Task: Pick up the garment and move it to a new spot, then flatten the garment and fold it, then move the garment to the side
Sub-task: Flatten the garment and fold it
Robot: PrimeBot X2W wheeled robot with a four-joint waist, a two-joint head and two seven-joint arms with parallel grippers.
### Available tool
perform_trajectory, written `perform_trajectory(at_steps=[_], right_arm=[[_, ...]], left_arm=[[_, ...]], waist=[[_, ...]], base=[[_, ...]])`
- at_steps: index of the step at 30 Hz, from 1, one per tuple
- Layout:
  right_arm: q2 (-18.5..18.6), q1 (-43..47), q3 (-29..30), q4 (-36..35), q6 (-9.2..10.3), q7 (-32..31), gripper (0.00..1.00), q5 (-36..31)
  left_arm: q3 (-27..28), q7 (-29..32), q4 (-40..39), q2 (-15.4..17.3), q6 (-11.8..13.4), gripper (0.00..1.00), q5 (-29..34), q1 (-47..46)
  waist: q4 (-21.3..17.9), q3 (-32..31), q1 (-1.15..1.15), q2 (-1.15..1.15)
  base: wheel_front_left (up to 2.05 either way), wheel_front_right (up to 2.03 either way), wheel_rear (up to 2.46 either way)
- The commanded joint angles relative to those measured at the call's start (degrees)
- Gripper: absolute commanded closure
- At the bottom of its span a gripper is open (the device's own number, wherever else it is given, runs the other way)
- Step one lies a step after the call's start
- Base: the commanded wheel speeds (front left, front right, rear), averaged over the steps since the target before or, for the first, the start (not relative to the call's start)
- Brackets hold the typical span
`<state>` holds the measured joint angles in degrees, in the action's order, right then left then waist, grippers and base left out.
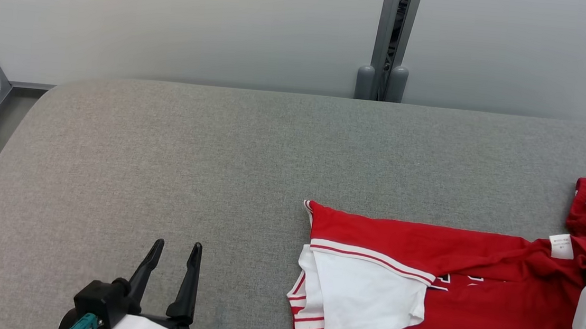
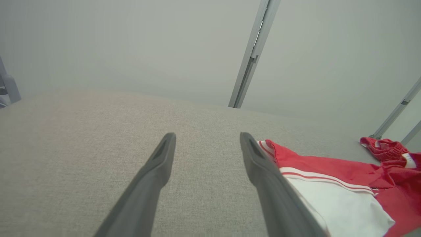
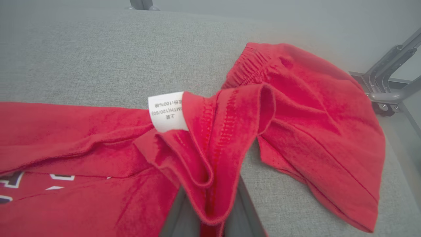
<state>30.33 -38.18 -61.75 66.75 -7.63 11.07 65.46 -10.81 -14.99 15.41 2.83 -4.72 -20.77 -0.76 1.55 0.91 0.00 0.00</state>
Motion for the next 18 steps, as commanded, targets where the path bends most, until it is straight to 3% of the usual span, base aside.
perform_trajectory(at_steps=[1,18], right_arm=[[-0.2,0.0,-0.3,-0.6,0.24,-0.4,1.0,-0.3],[-4.1,-2.4,-3.9,-12.0,0.14,-6.4,1.0,-0.1]], left_arm=[[0.3,-0.2,0.1,0.2,0.1,0.0,-0.3,0.6],[-0.1,-0.2,-0.4,0.2,0.9,0.0,-2.5,1.4]], waist=[[-0.3,-0.4,0.0,0.0],[-3.1,-2.8,0.0,0.0]], base=[[0.0,0.0,0.0],[0.0,0.0,0.0]])
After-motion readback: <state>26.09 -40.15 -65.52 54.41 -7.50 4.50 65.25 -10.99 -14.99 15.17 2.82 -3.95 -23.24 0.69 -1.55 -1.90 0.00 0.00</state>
